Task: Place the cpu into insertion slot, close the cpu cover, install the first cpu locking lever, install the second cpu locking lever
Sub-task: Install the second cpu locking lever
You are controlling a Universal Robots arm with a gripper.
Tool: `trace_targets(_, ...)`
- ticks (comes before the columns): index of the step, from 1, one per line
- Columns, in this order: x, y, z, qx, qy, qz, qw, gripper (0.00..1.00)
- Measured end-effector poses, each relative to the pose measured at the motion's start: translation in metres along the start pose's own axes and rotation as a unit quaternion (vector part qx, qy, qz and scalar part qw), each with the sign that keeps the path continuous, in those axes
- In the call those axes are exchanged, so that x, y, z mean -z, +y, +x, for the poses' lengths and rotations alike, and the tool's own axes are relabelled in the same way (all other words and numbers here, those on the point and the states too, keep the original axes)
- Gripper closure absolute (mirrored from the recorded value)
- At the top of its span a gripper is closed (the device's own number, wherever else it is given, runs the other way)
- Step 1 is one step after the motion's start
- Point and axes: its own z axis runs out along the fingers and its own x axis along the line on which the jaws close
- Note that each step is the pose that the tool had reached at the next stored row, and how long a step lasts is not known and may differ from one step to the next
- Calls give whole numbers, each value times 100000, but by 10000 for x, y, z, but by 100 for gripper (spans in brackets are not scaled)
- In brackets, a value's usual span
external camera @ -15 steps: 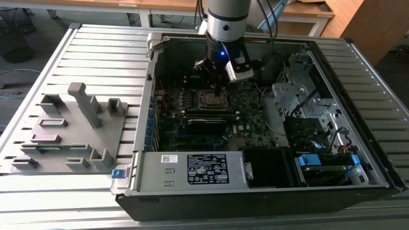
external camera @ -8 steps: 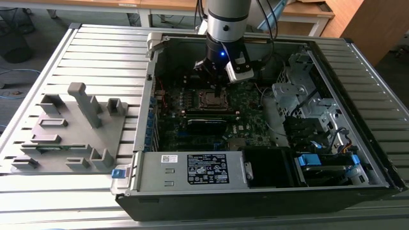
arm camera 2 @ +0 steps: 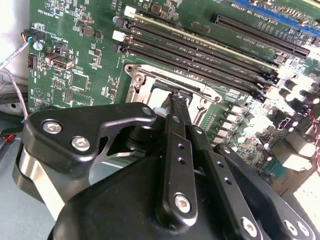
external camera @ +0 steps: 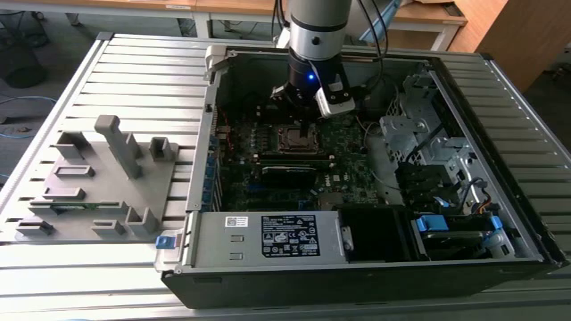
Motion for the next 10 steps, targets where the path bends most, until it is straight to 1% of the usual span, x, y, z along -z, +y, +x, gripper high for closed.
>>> trace_targets(2,0,-10,-2,1,-1,-5,100000,89)
trace_targets(10,0,-20,-4,5,2,2,100000,89)
